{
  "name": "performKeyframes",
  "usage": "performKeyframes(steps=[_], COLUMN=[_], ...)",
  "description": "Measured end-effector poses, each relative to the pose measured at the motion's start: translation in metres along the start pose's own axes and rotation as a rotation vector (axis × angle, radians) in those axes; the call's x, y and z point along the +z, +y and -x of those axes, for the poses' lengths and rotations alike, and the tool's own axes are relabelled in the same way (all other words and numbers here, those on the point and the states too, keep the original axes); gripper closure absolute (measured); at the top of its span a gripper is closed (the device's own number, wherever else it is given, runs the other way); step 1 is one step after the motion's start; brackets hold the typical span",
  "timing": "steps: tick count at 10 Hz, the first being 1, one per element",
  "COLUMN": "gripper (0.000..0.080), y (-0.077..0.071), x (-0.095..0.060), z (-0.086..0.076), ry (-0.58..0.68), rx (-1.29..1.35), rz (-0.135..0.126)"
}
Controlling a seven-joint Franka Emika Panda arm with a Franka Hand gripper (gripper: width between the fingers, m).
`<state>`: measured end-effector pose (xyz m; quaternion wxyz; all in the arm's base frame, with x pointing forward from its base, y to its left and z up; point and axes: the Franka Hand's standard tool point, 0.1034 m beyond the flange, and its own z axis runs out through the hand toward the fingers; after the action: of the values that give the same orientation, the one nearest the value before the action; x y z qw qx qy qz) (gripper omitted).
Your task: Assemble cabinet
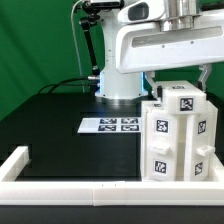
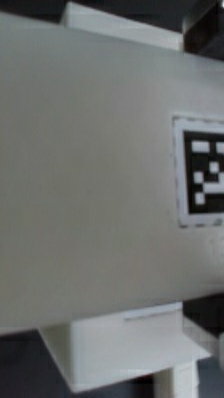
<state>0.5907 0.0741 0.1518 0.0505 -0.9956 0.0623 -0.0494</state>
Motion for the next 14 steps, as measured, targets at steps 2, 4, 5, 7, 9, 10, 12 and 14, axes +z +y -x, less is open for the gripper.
performKeyframes(steps=[2, 4, 5, 7, 9, 10, 12, 14], gripper=[0.0243, 0.0243, 0.0243, 0.0243, 0.0243, 0.0243, 0.0243, 0.0243], y=[0.0010, 0.0016, 0.0019, 0.0021, 0.0017, 0.0010, -0.0005, -0.0009], x=[-0.0005, -0.0009, -0.0007, -0.0004, -0.0006, -0.0012, -0.0015, -0.0012], z=[-0.0019, -0.0025, -0.0025, -0.0024, -0.0008, 0.0011, 0.0022, 0.0021], ry=[0.012, 0.013, 0.012, 0.012, 0.017, 0.019, 0.019, 0.011], rx=[0.266, 0.381, 0.487, 0.587, 0.770, 0.896, 1.115, 1.237], rz=[0.000, -0.002, -0.003, -0.004, -0.010, -0.014, -0.023, -0.032])
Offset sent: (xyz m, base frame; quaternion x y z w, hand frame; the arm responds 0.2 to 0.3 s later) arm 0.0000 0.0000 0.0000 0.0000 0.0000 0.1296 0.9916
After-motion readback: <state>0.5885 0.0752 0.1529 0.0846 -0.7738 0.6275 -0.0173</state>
